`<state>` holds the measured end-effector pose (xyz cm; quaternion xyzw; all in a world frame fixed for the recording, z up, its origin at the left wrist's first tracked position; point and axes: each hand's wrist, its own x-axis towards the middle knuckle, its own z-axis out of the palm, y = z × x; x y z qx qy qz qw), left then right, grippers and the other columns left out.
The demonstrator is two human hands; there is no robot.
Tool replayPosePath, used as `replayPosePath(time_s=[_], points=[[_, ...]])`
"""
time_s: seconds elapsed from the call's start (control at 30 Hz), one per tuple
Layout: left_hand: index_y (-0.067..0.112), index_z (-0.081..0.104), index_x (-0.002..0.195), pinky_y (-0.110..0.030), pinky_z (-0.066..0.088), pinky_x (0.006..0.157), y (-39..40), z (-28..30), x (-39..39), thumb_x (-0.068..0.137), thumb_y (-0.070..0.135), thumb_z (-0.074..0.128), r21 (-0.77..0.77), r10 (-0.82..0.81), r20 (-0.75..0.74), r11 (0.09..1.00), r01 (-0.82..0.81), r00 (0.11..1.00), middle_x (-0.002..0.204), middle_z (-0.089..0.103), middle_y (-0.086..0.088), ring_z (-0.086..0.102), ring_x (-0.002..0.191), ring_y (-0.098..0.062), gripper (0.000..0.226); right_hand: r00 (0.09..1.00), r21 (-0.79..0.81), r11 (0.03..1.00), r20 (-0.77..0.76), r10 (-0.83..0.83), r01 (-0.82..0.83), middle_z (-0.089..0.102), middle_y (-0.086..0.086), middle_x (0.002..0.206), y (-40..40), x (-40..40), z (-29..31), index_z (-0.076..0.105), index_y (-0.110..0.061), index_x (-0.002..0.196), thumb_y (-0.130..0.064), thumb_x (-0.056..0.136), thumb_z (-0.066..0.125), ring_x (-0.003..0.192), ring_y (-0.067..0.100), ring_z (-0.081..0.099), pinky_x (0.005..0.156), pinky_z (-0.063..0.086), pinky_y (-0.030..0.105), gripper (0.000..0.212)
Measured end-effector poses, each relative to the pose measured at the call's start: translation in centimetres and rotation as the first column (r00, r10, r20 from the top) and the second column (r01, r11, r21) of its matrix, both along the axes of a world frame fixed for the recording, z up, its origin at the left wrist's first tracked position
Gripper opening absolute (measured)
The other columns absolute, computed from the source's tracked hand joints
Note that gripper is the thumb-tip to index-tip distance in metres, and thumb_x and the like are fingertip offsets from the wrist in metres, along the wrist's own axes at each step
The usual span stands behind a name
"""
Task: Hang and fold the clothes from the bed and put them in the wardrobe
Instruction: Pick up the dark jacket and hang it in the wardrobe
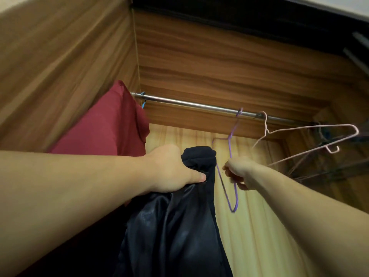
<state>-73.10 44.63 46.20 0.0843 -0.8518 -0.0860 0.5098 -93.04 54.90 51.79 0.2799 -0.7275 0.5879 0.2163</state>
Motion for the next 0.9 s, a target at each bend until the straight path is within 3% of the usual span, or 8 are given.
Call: replayPosePath(time_s=[0.13,0.23,0.3,0.53,0.67,0.73,0.83,0.9], points=[[0.016,0.049,0.056,-0.025,0.033,0.048,0.4,0.1,0.1,0.069,0.055,0.079,0.003,-0.023,-0.029,1.000,0.023,0.999,0.055,0.049,0.006,0.050,0.053,-0.013,0.050,0.998,-0.089,0.994,0.016,0.064,-0.062,0.043,0.005,0.062,-2.0,-1.1,-2.8,0.045,-0.011,0.079,-0.018,0.098,0.033,0.049,0.015,0.039,0.037,0.032,0.019,0.024],[0.017,0.049,0.054,-0.022,0.031,0.045,0.4,-0.1,0.2,0.072,0.052,0.079,-0.004,-0.053,-0.030,0.999,0.053,0.998,0.049,0.047,0.009,0.047,0.049,-0.010,0.049,0.988,-0.157,0.976,-0.035,0.150,-0.153,0.046,0.005,0.062,-1.2,-1.2,-4.8,0.053,-0.006,0.092,-0.020,0.097,0.040,0.047,0.014,0.043,0.039,0.033,0.019,0.020],[0.017,0.048,0.055,-0.020,0.032,0.044,0.6,-0.4,0.1,0.073,0.051,0.078,-0.006,-0.071,-0.013,0.997,0.071,0.997,0.046,0.046,0.011,0.047,0.047,-0.009,0.048,0.967,-0.151,0.958,0.031,0.252,-0.244,0.042,0.002,0.057,0.4,-0.8,-5.3,0.056,-0.004,0.101,-0.016,0.093,0.049,0.039,0.012,0.041,0.040,0.032,0.018,0.017],[0.014,0.070,0.079,-0.030,0.052,0.068,1.9,-2.0,-0.1,0.074,0.053,0.075,0.022,-0.249,0.136,0.969,0.248,0.959,0.073,0.070,0.000,0.069,0.074,-0.017,0.039,0.972,-0.079,0.978,0.121,0.202,-0.193,0.030,-0.002,0.055,7.3,3.9,-7.3,0.060,-0.006,0.104,-0.026,0.098,0.044,0.042,0.009,0.023,0.043,0.020,0.021,0.026],[0.007,0.070,0.083,-0.037,0.054,0.075,3.7,-3.3,-0.1,0.076,0.049,0.075,0.073,-0.389,0.236,0.921,0.383,0.891,0.072,0.066,0.000,0.069,0.079,-0.025,0.044,0.976,0.150,0.976,0.169,0.134,-0.160,0.048,0.001,0.065,10.8,8.1,-9.7,0.066,-0.008,0.101,-0.038,0.094,0.054,0.039,0.009,0.023,0.037,0.022,0.018,0.033],[0.008,0.071,0.079,-0.031,0.051,0.068,5.0,-4.6,0.1,0.076,0.047,0.076,0.151,-0.485,0.203,0.874,0.462,0.851,0.069,0.066,0.000,0.066,0.069,-0.018,0.039,0.940,0.197,0.945,0.278,0.200,-0.260,0.063,0.001,0.072,12.7,10.3,-11.0,0.064,-0.007,0.095,-0.046,0.092,0.055,0.040,0.009,0.019,0.036,0.021,0.016,0.041],[0.014,0.075,0.081,-0.024,0.049,0.069,7.5,-7.2,1.2,0.076,0.048,0.076,0.294,-0.639,0.136,0.756,0.585,0.757,0.082,0.074,-0.005,0.069,0.071,-0.011,0.035,0.838,0.097,0.905,0.430,0.336,-0.413,0.057,-0.001,0.070,14.1,12.4,-12.5,0.055,-0.016,0.074,-0.050,0.092,0.051,0.046,0.010,0.017,0.037,0.021,0.019,0.038],[0.015,0.075,0.083,-0.024,0.051,0.071,9.0,-8.2,2.8,0.075,0.051,0.075,0.291,-0.653,0.156,0.748,0.597,0.741,0.087,0.075,-0.004,0.072,0.077,-0.013,0.037,0.813,-0.037,0.896,0.403,0.419,-0.443,0.053,0.003,0.076,14.9,13.8,-13.4,0.053,-0.017,0.073,-0.043,0.097,0.043,0.049,0.013,0.032,0.045,0.033,0.026,0.037]])
